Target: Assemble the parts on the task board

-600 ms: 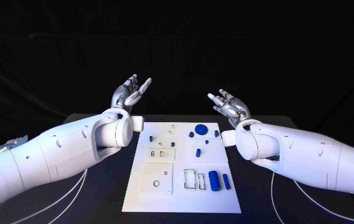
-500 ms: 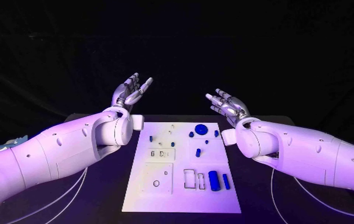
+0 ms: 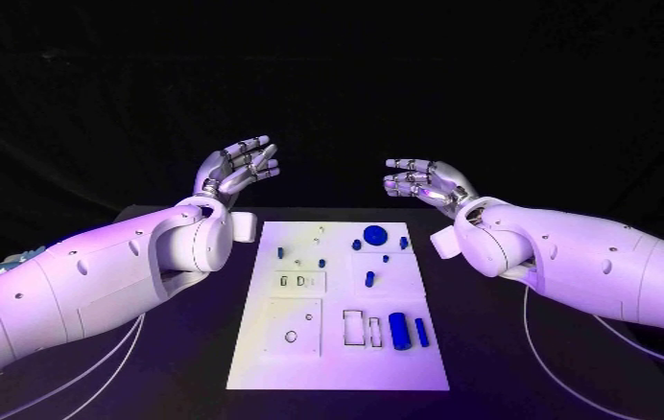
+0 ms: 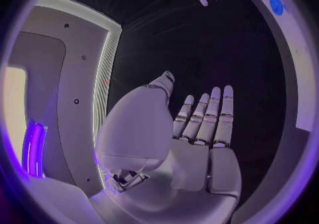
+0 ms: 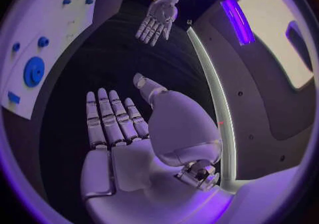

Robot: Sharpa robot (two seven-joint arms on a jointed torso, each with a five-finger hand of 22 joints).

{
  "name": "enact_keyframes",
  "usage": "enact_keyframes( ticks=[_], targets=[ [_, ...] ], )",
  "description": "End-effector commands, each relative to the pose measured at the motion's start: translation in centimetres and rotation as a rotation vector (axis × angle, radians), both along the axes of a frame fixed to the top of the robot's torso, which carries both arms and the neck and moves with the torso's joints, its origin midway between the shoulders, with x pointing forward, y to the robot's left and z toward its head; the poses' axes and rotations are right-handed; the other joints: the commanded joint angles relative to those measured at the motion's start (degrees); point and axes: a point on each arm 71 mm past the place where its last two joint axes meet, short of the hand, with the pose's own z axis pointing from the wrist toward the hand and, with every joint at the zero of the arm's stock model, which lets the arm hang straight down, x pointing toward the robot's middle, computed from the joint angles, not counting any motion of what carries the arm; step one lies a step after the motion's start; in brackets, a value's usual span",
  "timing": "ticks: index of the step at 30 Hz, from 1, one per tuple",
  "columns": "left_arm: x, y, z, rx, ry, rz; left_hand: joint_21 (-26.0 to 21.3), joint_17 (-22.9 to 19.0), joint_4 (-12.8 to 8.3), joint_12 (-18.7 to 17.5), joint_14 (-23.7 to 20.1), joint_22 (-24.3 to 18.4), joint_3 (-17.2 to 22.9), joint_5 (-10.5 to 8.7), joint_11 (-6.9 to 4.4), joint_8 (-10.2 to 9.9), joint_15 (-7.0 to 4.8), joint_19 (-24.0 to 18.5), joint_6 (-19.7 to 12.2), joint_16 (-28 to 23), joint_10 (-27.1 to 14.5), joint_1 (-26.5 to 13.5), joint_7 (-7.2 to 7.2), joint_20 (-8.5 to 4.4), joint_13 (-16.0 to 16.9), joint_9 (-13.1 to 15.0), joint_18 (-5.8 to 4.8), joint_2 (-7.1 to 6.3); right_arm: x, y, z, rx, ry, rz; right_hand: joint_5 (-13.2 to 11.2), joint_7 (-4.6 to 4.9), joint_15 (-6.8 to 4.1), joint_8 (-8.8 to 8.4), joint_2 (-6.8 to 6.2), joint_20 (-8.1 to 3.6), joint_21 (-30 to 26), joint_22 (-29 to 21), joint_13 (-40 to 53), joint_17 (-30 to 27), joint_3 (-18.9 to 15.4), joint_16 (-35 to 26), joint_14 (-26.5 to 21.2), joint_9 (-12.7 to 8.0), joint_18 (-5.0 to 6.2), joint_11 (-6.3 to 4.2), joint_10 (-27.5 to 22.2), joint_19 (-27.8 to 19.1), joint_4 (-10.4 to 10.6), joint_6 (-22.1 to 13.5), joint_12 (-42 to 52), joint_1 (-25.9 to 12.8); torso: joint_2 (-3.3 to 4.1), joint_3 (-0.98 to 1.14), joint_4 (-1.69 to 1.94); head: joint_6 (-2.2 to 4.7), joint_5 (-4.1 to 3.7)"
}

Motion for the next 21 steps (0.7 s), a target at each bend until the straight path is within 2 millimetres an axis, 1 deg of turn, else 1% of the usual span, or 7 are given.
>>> enact_keyframes(
  ticks=[1, 4, 11, 16, 17, 20, 21],
  targets=[
    [-0.3, -0.9, 0.4, -0.001, -0.035, -0.051, 2.22, 0.99, -0.74, 1.68, 4.84, 0.65, 1.01, 0.25, -1.27, 2.87, -1.44, 4.23, 7.33, 1.97, 8.44, 1.49, 6.34, -0.09, 0.34, 1.89, 1.9, -0.17, -0.3, 0.9, 0.9, -0.245, -0.226, 0.077, -0.29, 6.38, -2.86, 3.31, -2.88, -0.39, 6.21, 2.17, 0.31, 1.13, 8.0, 2.91, 14.95, 2.0, 3.16, -2.1, 15.2, 12.38, -4.97, 16.59, -0.45, -0.18, 0.81, -0.54, 0.11, -0.04, -0.22],
    [-0.5, -1.0, 0.5, 0.007, -0.036, -0.062, 3.78, 1.8, -1.19, 1.84, 8.39, 1.08, 1.94, 0.24, -2.16, 4.39, -2.5, 7.1, 11.94, 3.38, 11.6, 2.05, 5.67, -0.49, 0.15, 2.84, 2.48, -0.41, -0.3, 0.8, 1.2, -0.286, -0.244, 0.087, -0.04, 6.06, -3.56, 3.04, -3.88, -0.94, 7.54, 2.58, 0.33, 1.09, 10.42, 3.04, 17.67, 1.8, 3.29, -2.52, 17.21, 14.12, -5.55, 18.19, -1.52, -0.98, 1.23, -0.76, 0.22, -0.04, -0.37],
    [-1.2, -1.0, 0.8, 0.021, -0.032, -0.098, 7.08, 3.89, -1.49, 1.27, 14.74, 2.02, 4.66, 0.28, -3.85, 5.17, -4.6, 12.35, 16.17, 5.55, 17.72, 2.3, 4.29, -2.61, 0.09, 2.83, 2.52, -1.53, -0.1, 0.9, 1.8, -0.404, -0.283, 0.121, -0.15, 5.03, -5.43, 3.44, -5.46, -2.78, 11.41, 4.38, 0.46, 2.11, 12.16, 4.38, 23.66, 1.89, 3.32, -3.82, 21.27, 17.63, -5.82, 20.97, -1.89, -1.88, 2.18, -1.34, 0.45, -0.09, -0.54],
    [-2.0, -1.0, 1.2, 0.027, -0.025, -0.127, 9.27, 5.5, -1.55, 0.63, 18.52, 2.84, 6.48, 0.28, -4.72, 5.48, -5.84, 14.96, 18.08, 7.04, 20.64, 2.22, 3.64, -3.99, 0.08, 2.74, 2.49, -2.4, 0.1, 1.0, 2.2, -0.533, -0.314, 0.153, 0.11, 3.92, -7.54, 3.89, -6.77, -4.99, 16.87, 7.41, 0.61, 4.55, 11.19, 6.79, 29.8, 2.21, 3.26, -5.24, 24.71, 21.18, -5.74, 22.72, -1.97, -2.02, 3.17, -1.99, 0.63, -0.03, -0.85],
    [-2.2, -1.0, 1.2, 0.027, -0.024, -0.133, 9.65, 5.79, -1.57, 0.41, 18.95, 3.0, 6.86, 0.26, -4.84, 5.5, -6.0, 15.29, 18.35, 7.2, 21.07, 2.17, 3.54, -4.21, 0.06, 2.71, 2.45, -2.6, 0.1, 1.1, 2.3, -0.56, -0.318, 0.161, 0.24, 3.66, -8.01, 4.01, -7.02, -5.46, 18.19, 8.17, 0.66, 5.19, 10.88, 7.5, 31.1, 2.32, 3.27, -5.56, 25.34, 21.95, -5.86, 23.1, -1.94, -1.84, 3.25, -2.04, 0.65, -0.15, -0.88],
    [-2.8, -1.1, 1.5, 0.026, -0.019, -0.152, 9.84, 5.94, -1.63, 0.27, 19.12, 3.08, 7.05, 0.27, -4.9, 5.5, -6.07, 15.41, 18.49, 7.24, 21.28, 2.17, 3.5, -4.31, 0.05, 2.69, 2.43, -2.77, 0.3, 1.2, 2.4, -0.648, -0.334, 0.182, 0.75, 3.13, -9.46, 3.94, -8.05, -7.02, 23.06, 11.06, 0.73, 8.12, 9.52, 11.15, 35.99, 2.53, 3.27, -6.28, 26.19, 24.5, -6.08, 23.61, -2.11, -1.64, 3.9, -2.48, 0.78, -0.21, -1.06],
    [-3.0, -1.1, 1.6, 0.025, -0.018, -0.16, 9.91, 6.0, -1.65, 0.21, 19.19, 3.11, 7.12, 0.26, -4.92, 5.51, -6.09, 15.44, 18.54, 7.26, 21.37, 2.16, 3.49, -4.35, 0.05, 2.69, 2.42, -2.85, 0.3, 1.3, 2.5, -0.686, -0.342, 0.19, 1.09, 3.04, -9.65, 3.92, -8.15, -7.3, 23.99, 11.66, 0.76, 8.69, 9.37, 11.74, 36.44, 2.57, 3.23, -6.44, 26.41, 24.75, -6.12, 23.73, -2.11, -1.55, 4.3, -2.75, 0.84, -0.07, -1.15]
  ],
)
